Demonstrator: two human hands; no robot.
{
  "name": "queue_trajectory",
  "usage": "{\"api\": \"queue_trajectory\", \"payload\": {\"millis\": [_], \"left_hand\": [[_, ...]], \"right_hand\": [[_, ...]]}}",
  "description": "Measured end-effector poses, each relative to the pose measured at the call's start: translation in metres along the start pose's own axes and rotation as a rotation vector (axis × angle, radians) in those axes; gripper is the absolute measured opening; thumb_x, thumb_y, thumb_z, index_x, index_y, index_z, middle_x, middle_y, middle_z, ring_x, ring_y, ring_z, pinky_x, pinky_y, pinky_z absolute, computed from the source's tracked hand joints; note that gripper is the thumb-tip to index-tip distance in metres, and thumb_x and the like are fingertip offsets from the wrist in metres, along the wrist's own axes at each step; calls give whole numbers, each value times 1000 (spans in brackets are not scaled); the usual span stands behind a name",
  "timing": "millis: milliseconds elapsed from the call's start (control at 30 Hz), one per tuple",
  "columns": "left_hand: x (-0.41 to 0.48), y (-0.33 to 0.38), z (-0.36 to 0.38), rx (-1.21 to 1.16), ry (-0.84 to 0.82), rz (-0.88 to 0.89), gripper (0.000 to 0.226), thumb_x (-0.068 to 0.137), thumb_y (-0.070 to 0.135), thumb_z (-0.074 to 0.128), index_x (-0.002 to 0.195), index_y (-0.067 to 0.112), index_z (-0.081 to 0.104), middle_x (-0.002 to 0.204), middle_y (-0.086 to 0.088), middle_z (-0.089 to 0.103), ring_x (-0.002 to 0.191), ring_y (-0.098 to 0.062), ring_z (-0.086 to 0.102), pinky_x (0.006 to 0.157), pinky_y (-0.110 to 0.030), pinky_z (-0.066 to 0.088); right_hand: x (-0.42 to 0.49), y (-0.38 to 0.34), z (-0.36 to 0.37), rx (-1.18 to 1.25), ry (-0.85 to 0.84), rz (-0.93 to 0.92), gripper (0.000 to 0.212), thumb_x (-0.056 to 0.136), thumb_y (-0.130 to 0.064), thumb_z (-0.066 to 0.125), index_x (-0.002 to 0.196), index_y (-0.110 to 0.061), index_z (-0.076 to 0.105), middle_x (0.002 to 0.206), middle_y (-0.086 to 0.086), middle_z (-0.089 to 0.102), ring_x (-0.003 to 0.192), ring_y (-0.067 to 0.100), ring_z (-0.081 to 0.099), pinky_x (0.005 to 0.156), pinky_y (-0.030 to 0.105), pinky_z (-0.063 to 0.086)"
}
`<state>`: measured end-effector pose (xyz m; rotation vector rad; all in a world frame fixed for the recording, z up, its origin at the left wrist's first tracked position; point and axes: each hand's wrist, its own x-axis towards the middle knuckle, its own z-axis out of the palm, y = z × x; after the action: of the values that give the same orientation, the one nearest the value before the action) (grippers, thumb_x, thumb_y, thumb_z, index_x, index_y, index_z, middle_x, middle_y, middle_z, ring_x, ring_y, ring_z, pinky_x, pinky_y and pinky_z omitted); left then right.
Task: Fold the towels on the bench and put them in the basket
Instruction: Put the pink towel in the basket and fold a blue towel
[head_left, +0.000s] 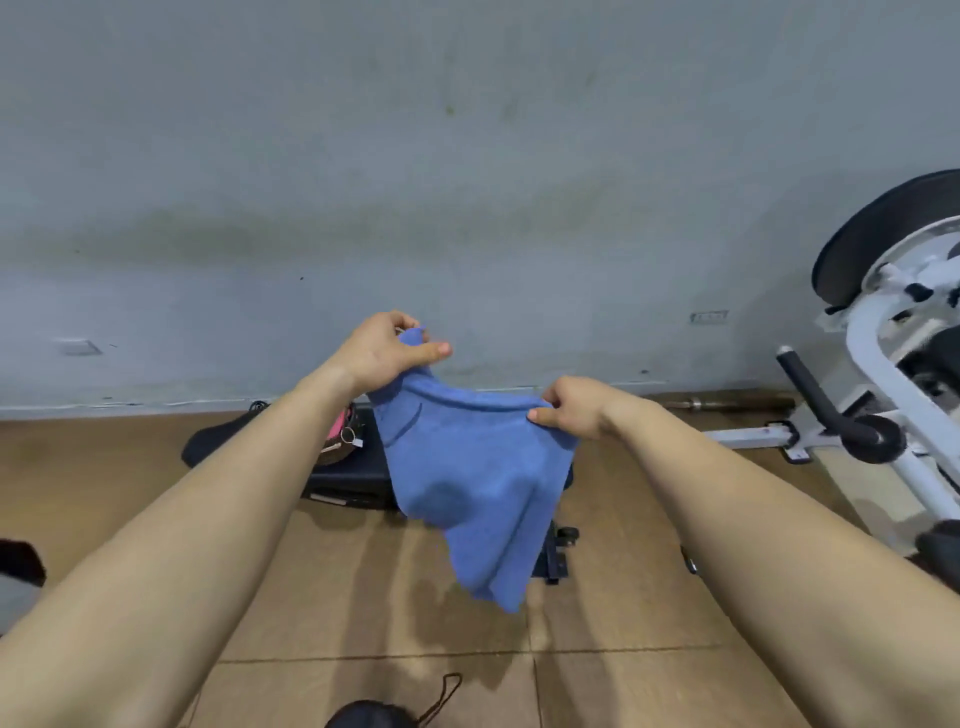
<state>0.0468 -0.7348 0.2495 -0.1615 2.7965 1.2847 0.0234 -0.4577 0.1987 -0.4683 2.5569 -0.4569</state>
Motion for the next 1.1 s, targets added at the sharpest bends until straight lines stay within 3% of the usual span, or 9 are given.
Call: {"api": "queue_trajectory", "payload": {"millis": [100, 267, 467, 633, 700, 867, 1000, 1067, 1100], "left_hand": [[2, -33, -17, 212, -196, -36, 44, 70, 44, 86, 100, 18, 68, 86, 9, 66, 84, -15, 60, 74, -30, 47], [31, -93, -36, 520, -298, -113, 31, 68, 46, 86, 77, 21, 71, 73, -4, 71, 73, -23, 65, 63, -32, 48], [98, -146, -59, 420, -269, -191, 67, 57, 82, 69, 83, 21, 76, 67, 7, 68, 66, -19, 57, 60, -31, 38], [180, -159, -76, 348, -269, -207, 57, 73, 56, 79, 71, 1, 66, 58, -2, 42, 57, -16, 35, 57, -30, 28], [215, -158, -85, 381, -229, -168, 55, 78, 52, 77, 62, 4, 55, 55, -3, 36, 55, -18, 32, 56, -31, 27], [283, -159, -101, 415, -55, -128, 45, 86, 42, 71, 59, 13, 50, 54, -2, 44, 55, -20, 41, 53, -32, 32], [324, -171, -112, 465, -28, -128, 37, 91, 42, 65, 70, 13, 56, 59, -4, 50, 63, -25, 48, 56, -35, 33], [341, -175, -116, 486, -23, -113, 33, 93, 43, 62, 75, 15, 58, 65, -3, 54, 70, -27, 52, 60, -35, 32], [348, -179, -117, 493, -19, -105, 32, 94, 43, 60, 77, 17, 57, 67, -3, 55, 72, -28, 53, 61, -34, 33]], "right_hand": [[33, -36, 11, -31, -15, -58, 37, 98, -39, 53, 83, -7, 63, 78, 7, 61, 72, 25, 53, 59, 33, 37], [95, -70, 18, -63, -67, -112, 35, 97, -38, 53, 73, -13, 54, 70, 3, 52, 67, 23, 46, 58, 33, 33], [192, -64, 21, -146, -93, -125, 44, 100, -47, 46, 67, -17, 48, 67, 1, 52, 70, 24, 51, 60, 35, 35], [276, -46, 0, -119, -123, -77, 52, 99, -60, 42, 68, -21, 56, 68, 0, 56, 68, 21, 54, 61, 35, 38], [303, -40, -10, -79, -130, -62, 55, 98, -63, 42, 64, -21, 52, 66, 0, 55, 64, 18, 51, 60, 35, 36], [350, -25, -23, 153, -165, -24, 54, 89, -67, 56, 76, -15, 53, 70, 3, 56, 66, 20, 48, 61, 34, 35], [371, -14, -27, 163, -189, -39, 32, 79, -39, 80, 80, -17, 58, 71, -3, 57, 65, 16, 51, 59, 29, 36], [377, -12, -27, 113, -192, -3, 21, 84, -29, 75, 75, -20, 59, 70, -5, 56, 67, 18, 53, 58, 27, 37], [379, -12, -27, 97, -180, 30, 28, 89, -28, 70, 68, -21, 54, 66, -5, 52, 65, 18, 49, 56, 25, 35]]}}
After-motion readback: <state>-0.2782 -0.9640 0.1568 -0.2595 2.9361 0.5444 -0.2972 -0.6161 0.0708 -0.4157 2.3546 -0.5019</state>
